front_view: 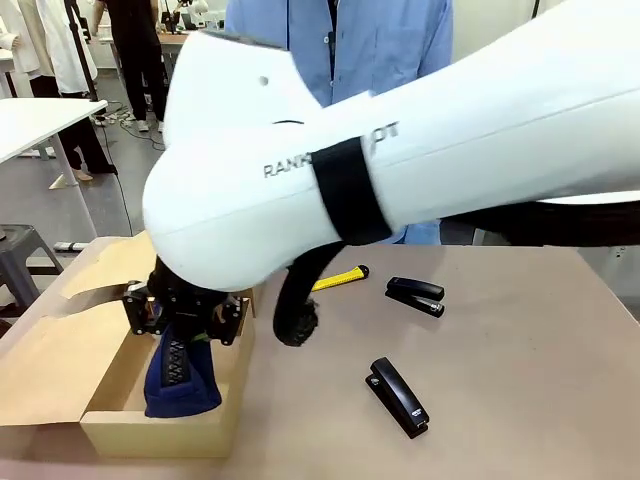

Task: Place items inside the box.
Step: Pick up a Pencil pouch or Stapler and place it inside the Mailer Box closest to the robot.

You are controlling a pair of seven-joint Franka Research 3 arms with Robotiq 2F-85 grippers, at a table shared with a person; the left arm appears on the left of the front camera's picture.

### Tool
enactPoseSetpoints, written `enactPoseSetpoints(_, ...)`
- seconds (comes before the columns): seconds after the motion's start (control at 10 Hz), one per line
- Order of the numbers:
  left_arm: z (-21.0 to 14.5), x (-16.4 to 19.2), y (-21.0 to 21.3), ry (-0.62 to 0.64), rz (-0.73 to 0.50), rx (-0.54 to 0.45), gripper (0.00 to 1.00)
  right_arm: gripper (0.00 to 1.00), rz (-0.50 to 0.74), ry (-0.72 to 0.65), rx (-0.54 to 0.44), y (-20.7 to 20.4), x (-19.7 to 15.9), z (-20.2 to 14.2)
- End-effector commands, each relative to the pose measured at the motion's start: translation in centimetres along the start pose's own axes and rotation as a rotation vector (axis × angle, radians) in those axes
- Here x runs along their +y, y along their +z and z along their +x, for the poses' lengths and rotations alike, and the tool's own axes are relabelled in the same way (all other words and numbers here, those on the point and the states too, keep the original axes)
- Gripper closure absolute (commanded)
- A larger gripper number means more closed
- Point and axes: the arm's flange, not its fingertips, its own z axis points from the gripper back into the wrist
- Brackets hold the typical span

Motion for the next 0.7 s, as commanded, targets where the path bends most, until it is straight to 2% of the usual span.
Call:
enactPoseSetpoints(0.0,-0.1,-0.1,-0.1,-0.022,-0.015,-0.004,0.0,1.0,-0.008,-0.035,-0.014,-1.8,3.2,2.6)
enactPoseSetpoints(0.3,-0.1,-0.1,-0.1,-0.022,-0.015,-0.004,0.0,1.0,0.045,-0.07,-0.007,-5.7,4.4,4.1)
enactPoseSetpoints(0.6,-0.1,-0.1,-0.1,-0.022,-0.015,-0.004,0.0,1.0,-0.001,-0.129,-0.07,-8.4,4.2,5.4)
